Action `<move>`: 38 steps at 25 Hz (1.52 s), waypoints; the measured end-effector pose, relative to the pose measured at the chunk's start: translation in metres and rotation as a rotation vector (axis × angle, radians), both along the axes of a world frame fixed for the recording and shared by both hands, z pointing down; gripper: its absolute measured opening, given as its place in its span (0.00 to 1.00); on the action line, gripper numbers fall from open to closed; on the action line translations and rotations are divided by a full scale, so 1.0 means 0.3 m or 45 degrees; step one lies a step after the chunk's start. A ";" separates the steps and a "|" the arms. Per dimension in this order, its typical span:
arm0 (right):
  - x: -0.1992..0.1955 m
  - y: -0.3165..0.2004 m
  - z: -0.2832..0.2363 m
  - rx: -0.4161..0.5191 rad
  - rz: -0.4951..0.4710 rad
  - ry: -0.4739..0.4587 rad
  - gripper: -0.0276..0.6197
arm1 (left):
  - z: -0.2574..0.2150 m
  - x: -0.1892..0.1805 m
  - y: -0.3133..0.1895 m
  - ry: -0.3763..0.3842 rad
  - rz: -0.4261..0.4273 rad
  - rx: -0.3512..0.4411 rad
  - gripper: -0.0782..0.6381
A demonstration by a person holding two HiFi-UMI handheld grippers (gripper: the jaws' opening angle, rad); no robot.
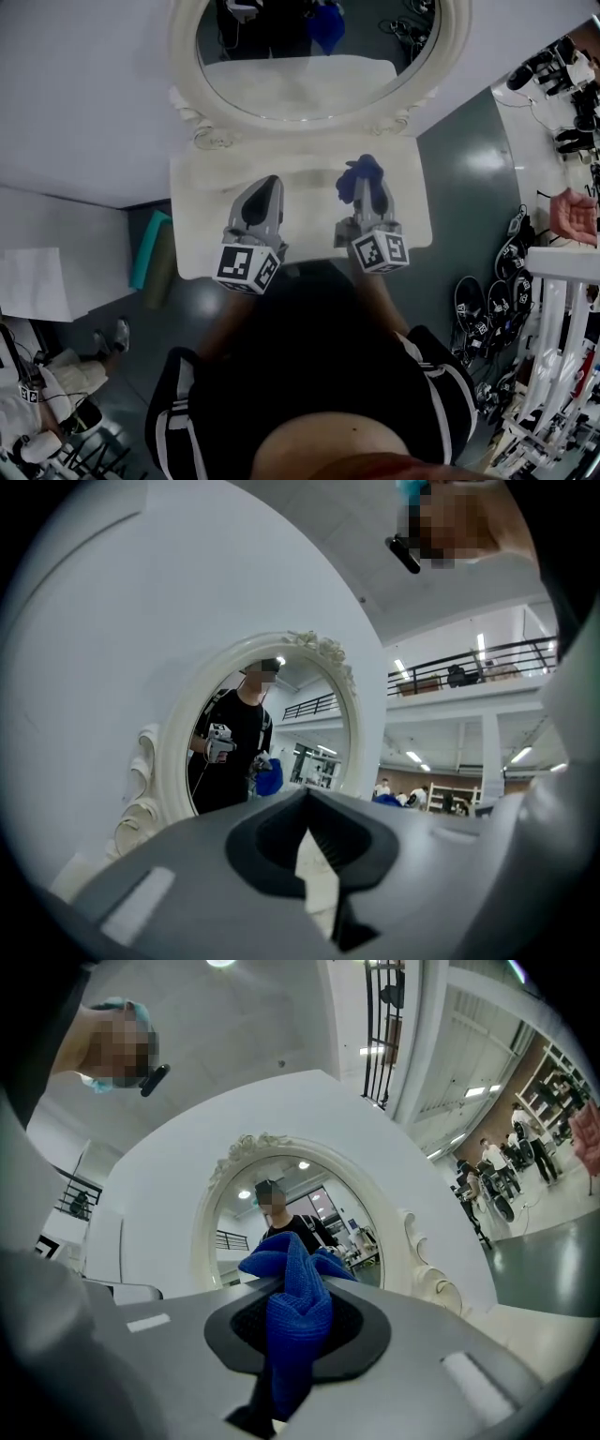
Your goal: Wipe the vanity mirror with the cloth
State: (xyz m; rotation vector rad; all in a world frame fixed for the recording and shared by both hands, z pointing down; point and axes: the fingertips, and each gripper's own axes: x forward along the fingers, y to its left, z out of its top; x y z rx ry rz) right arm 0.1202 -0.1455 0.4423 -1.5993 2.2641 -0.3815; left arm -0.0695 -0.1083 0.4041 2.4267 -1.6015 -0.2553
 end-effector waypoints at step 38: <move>0.281 -0.755 0.044 -0.077 0.192 -0.630 0.11 | 0.108 0.069 -0.417 -0.100 -0.099 -0.142 0.12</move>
